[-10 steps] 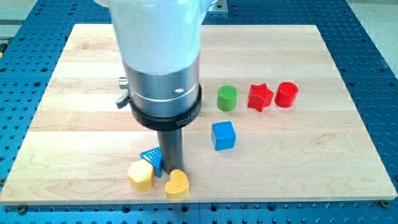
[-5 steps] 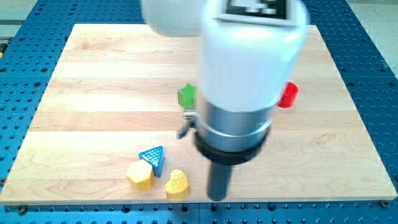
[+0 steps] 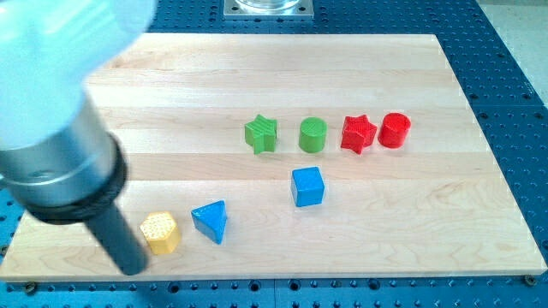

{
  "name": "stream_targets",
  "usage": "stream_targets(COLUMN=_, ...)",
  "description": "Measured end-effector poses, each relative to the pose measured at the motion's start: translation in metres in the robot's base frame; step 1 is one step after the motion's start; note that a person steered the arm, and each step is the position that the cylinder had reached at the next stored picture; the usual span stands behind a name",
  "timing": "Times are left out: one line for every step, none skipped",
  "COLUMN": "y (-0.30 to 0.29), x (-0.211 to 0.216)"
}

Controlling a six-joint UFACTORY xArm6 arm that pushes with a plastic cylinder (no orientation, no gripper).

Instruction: Place the blue blocks and yellow hexagon in a horizontal line

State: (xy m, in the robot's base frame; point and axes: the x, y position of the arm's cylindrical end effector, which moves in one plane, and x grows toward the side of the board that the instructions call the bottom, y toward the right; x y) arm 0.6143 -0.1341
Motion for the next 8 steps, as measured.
stream_targets(y=0.036, x=-0.003)
stream_targets(y=0.026, x=-0.008)
stream_targets(y=0.055, x=-0.008)
stream_targets(y=0.075, x=-0.029)
stream_targets(y=0.061, x=-0.037)
stream_targets(y=0.019, x=-0.037)
stream_targets(y=0.026, x=-0.039)
stream_targets(y=0.087, x=-0.043)
